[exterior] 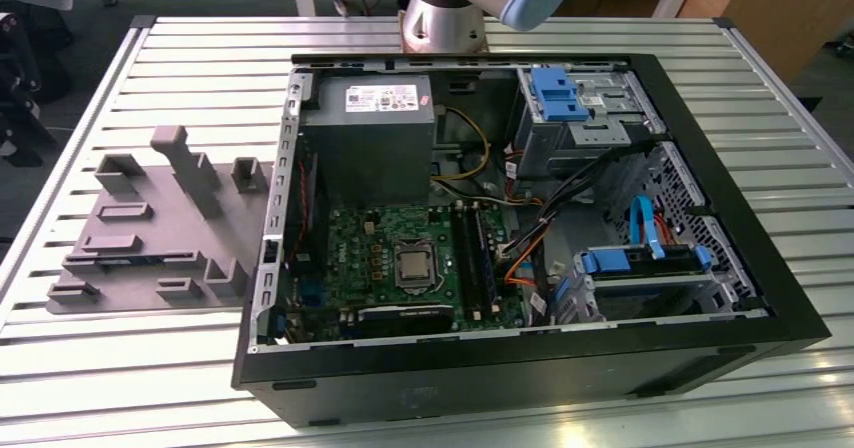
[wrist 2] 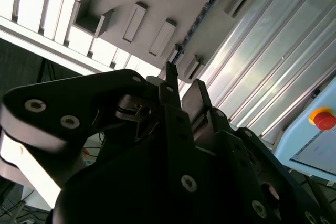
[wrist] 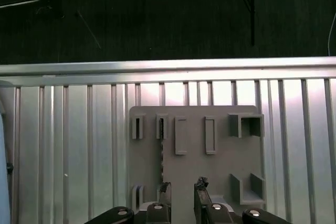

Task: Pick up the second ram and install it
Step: 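Pick up the second ram and move it above second insertion slot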

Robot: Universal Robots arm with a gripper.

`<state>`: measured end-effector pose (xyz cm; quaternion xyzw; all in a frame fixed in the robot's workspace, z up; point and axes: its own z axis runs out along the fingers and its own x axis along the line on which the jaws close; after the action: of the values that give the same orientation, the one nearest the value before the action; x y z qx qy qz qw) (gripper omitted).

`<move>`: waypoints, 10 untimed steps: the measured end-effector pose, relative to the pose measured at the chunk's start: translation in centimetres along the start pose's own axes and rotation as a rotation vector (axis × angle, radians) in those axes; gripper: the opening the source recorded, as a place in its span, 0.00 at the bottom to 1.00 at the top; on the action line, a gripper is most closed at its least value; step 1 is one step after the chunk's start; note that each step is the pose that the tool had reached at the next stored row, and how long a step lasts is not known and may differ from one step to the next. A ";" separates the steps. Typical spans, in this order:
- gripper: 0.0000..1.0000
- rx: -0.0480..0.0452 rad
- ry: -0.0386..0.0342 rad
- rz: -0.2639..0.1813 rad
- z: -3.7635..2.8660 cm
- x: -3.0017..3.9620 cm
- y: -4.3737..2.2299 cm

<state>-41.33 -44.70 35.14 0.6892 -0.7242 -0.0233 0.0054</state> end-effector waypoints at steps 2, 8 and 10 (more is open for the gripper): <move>0.31 0.0001 -0.0002 0.004 0.36 0.05 -0.01; 0.31 -0.0001 -0.0007 0.007 0.98 0.10 -0.04; 0.31 0.0000 -0.0008 0.007 1.00 0.11 -0.05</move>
<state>-41.33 -44.78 34.13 0.6868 -0.7264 -0.0236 0.0051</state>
